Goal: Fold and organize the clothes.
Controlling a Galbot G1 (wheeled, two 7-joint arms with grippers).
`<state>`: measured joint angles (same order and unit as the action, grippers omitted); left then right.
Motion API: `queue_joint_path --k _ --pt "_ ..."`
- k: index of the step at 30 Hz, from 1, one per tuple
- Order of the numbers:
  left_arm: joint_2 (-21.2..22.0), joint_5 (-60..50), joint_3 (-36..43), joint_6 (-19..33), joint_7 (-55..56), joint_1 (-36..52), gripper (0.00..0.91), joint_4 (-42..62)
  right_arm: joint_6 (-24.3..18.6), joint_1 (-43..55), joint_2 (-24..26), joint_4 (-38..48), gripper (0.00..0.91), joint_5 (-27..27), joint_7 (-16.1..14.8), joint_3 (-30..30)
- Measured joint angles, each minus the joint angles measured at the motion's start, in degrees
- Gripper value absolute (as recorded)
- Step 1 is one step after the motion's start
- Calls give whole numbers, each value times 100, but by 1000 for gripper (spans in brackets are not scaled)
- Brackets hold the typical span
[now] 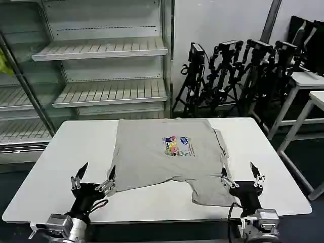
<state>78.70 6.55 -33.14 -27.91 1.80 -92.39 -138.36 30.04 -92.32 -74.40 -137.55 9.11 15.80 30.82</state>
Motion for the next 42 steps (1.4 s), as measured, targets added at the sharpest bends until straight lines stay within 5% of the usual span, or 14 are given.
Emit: queue_joint_path --k 20,22,23,25,27,42 --pt "-360 610 479 -464 229 532 907 1190 264 -30 -121 717 907 166 8 -115" --pt "-365 635 526 -474 252 580 615 1295 273 -10 -132 771 907 130 -14 -176" --pt "-366 645 552 -481 261 609 20 1359 278 -2 -136 798 736 110 -22 -210" --pt "-371 667 591 -492 265 662 10 1460 284 14 -145 864 141 54 -30 -287" --pt "-372 681 632 -502 274 715 10 1564 287 10 -145 913 0 23 -38 -352" --pt "-354 757 754 -491 318 783 10 1826 269 -111 -126 1015 0 72 -64 -523"
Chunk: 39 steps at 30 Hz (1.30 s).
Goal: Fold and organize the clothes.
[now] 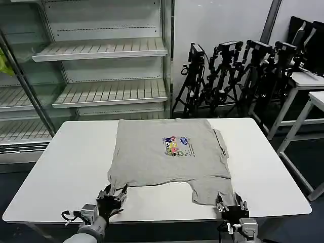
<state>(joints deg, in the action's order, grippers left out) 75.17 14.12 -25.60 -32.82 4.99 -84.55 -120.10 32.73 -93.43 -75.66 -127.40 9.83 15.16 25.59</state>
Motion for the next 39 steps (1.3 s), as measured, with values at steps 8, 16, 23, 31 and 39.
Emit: queue_joint_path --k 8,16,23,31,39 --pt "34 59 -2 0 17 -97 10 -58 -39 -150 73 -195 0 196 -8 69" --pt "136 65 -106 -65 30 -401 10 -523 -168 -559 228 -877 0 406 -23 323" --pt "209 87 -363 -63 58 -829 10 -1276 -338 -757 336 -1510 0 657 27 662" --pt "63 287 -745 -51 121 -934 10 -1807 -497 -280 476 -1563 0 971 79 857" --pt "-180 333 -635 -37 64 -411 10 -1523 -480 767 631 -953 0 1059 99 652"
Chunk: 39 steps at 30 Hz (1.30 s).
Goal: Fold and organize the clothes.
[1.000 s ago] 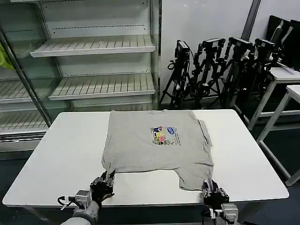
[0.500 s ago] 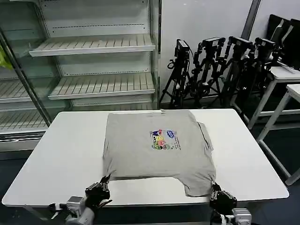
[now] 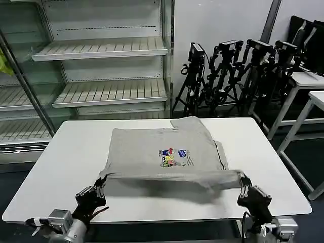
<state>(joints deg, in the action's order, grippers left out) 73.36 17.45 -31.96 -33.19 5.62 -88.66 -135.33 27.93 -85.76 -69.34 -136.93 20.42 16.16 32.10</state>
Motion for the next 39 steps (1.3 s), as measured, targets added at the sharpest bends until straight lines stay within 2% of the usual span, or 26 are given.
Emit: queue_joint_path --k 17,30,31,32,33,34,39 --pt "-231 -533 1036 13 -9 1787 10 1755 151 1927 21 1772 0 -193 -58 -848" --pt "-190 -641 1341 73 186 2637 10 2578 175 2494 -161 2677 0 -495 -94 -1238" --pt "-189 -641 1341 84 213 2677 10 2625 175 2510 -169 2717 50 -509 -98 -1255" --pt "-189 -640 1340 98 239 2710 191 2664 177 2526 -180 2764 685 -532 -102 -1274" --pt "-189 -638 1340 113 265 2737 423 2702 183 2537 -194 2806 907 -551 -103 -1292" --pt "-189 -633 1341 120 292 2763 907 2740 194 2546 -207 2846 907 -570 -107 -1310" --pt "-183 -635 1375 123 353 2815 907 2879 180 2571 -280 3029 907 -686 -145 -1359"
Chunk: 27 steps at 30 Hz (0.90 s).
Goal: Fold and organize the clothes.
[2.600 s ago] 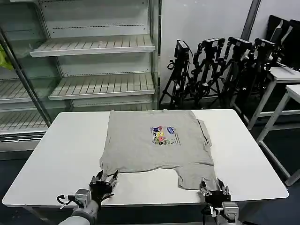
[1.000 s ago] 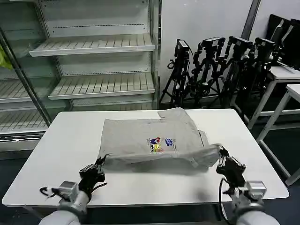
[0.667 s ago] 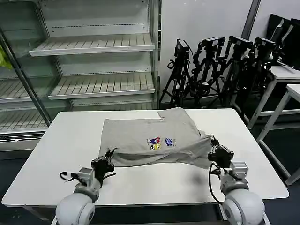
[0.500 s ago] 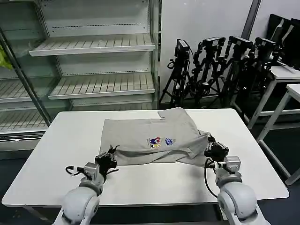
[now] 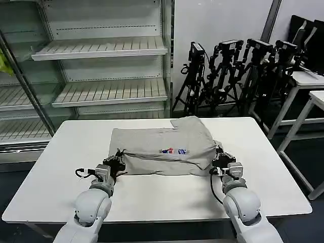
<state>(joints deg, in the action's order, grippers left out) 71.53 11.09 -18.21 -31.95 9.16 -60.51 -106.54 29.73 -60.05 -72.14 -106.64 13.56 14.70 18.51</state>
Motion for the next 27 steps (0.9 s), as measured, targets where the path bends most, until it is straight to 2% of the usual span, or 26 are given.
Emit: queue_joint_path --k 12,21,22,23,24,25,26,27 --pt "95 37 -42 -27 184 -65 907 34 -297 -349 16 -231 907 -160 13 156" --pt "180 232 -350 -80 249 -480 907 -329 -247 -804 44 -530 907 -83 75 368" --pt "181 261 -395 -83 258 -517 322 -342 -214 -814 34 -522 907 -68 85 369" --pt "183 287 -431 -86 263 -542 20 -346 -177 -819 24 -503 605 -50 91 369" --pt "183 314 -460 -89 265 -569 10 -346 -137 -822 13 -476 393 -29 97 367" --pt "185 345 -482 -93 267 -589 10 -343 -92 -826 5 -445 101 -2 98 359" --pt "184 369 -497 -96 269 -599 10 -332 -56 -833 2 -424 30 19 99 353" --pt "184 391 -513 -97 271 -611 10 -313 -23 -839 2 -405 0 38 104 348"
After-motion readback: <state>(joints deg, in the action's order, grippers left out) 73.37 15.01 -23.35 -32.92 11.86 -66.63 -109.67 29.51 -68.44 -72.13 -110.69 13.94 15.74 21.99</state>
